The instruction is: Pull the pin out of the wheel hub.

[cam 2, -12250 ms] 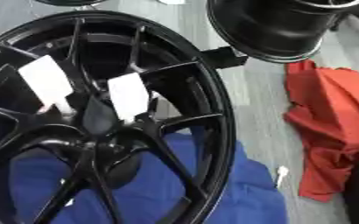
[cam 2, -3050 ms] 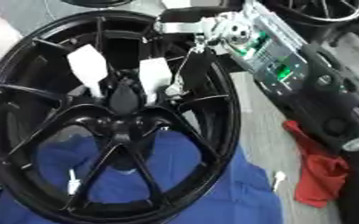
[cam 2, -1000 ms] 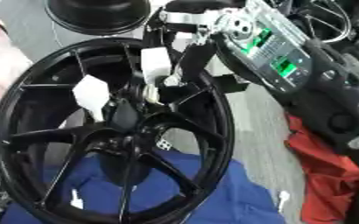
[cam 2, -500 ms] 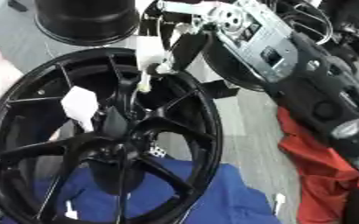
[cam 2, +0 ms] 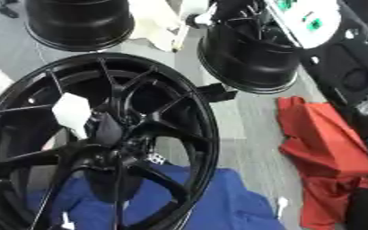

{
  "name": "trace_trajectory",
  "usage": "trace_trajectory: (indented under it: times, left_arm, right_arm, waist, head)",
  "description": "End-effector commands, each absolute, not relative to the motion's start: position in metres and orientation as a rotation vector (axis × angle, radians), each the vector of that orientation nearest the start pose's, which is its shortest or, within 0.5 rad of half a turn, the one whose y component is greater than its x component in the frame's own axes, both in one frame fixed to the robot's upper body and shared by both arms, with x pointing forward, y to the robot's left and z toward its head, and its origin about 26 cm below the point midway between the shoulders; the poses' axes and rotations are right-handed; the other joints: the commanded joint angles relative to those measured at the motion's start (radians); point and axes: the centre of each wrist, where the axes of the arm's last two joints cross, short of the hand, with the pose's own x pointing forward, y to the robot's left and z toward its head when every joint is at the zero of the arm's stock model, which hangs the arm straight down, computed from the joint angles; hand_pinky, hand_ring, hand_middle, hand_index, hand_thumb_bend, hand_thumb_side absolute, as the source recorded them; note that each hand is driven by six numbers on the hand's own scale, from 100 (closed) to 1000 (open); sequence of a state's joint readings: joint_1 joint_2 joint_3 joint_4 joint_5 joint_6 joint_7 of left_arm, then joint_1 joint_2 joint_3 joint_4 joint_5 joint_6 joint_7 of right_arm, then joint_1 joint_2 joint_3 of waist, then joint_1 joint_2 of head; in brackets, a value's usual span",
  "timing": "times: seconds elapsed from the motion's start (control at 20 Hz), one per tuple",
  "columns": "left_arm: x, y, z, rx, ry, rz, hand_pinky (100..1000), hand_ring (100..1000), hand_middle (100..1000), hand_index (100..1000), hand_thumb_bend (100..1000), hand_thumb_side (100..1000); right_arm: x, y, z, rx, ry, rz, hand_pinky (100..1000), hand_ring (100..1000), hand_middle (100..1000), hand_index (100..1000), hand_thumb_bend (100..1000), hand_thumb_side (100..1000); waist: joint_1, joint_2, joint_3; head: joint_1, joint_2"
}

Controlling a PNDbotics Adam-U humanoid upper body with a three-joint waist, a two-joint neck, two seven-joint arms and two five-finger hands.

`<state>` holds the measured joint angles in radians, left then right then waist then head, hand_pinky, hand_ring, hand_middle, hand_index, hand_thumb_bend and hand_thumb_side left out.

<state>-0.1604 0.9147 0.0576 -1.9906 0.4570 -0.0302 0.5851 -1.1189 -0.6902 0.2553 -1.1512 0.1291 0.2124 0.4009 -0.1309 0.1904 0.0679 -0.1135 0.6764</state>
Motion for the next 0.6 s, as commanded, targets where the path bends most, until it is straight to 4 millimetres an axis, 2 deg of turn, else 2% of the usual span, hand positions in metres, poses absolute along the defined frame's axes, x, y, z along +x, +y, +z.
trace_trajectory:
  times: [0.05, 0.35, 0.55, 0.6]
  left_arm:
    - [0.273, 0.358, 0.254, 0.552, -2.237, 0.019, 748, 622, 621, 794, 100, 636]
    - [0.269, 0.366, 0.248, 0.619, -2.236, 0.046, 749, 622, 620, 793, 100, 634]
    - [0.267, 0.370, 0.247, 0.650, -2.256, 0.063, 750, 622, 619, 794, 100, 631]
    - [0.267, 0.370, 0.247, 0.653, -2.260, 0.065, 750, 622, 619, 794, 100, 631]
  right_arm:
    - [0.430, -0.347, 0.374, -0.663, -1.732, 0.826, 553, 425, 291, 460, 184, 100]
    - [0.400, -0.441, 0.362, -0.906, -1.589, 0.563, 586, 454, 319, 486, 232, 100]
    - [0.375, -0.486, 0.354, -1.012, -1.477, 0.542, 663, 586, 496, 651, 357, 100]
    - [0.369, -0.494, 0.354, -1.025, -1.454, 0.553, 680, 630, 569, 707, 374, 100]
  waist:
    - [0.013, -0.011, -0.014]
    - [0.019, 0.008, -0.071]
    - [0.027, 0.029, -0.095]
    - [0.030, 0.033, -0.100]
  head:
    - [0.023, 0.012]
    - [0.087, -0.001]
    - [0.117, -0.006]
    - [0.121, -0.004]
